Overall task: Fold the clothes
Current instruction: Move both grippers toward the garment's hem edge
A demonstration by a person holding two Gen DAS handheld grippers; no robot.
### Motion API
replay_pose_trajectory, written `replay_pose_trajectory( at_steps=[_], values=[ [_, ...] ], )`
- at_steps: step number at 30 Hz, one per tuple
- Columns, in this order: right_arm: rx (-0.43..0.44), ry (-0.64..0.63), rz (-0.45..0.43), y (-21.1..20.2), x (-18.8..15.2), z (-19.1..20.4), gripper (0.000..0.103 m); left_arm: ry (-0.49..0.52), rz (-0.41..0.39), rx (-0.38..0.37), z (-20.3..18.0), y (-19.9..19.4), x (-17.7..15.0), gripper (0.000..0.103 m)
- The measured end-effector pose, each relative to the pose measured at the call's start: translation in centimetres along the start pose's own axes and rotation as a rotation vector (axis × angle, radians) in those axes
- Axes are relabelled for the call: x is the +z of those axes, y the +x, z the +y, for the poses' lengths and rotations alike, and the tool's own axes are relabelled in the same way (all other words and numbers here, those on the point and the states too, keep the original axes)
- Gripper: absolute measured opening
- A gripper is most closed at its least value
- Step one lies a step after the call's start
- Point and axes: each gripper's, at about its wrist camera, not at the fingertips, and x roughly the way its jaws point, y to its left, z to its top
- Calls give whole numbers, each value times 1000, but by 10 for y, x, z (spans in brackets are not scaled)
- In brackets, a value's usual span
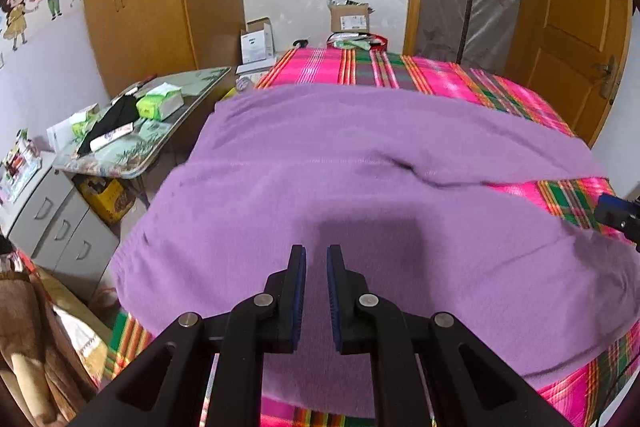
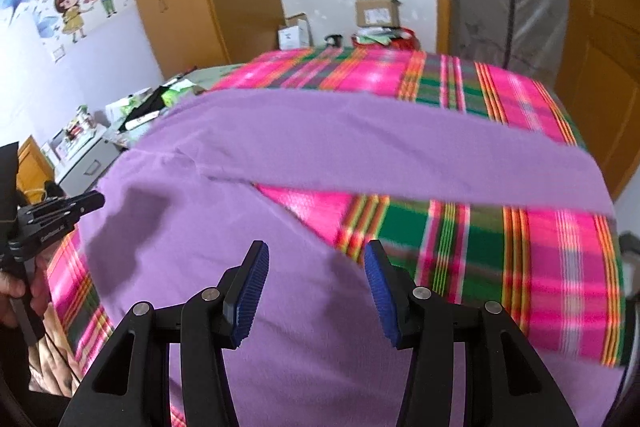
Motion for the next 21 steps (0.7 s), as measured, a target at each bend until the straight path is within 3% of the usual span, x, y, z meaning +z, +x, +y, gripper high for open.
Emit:
replay_pose_trajectory(
  at_steps=[11,21],
  values=[
    [57,-131,-68,10,81,-2,52,-13,-21,-30,19,21,59,10],
    [104,-194,8,86,142,-9,52,-113,12,-33,71,74,110,10]
  ],
)
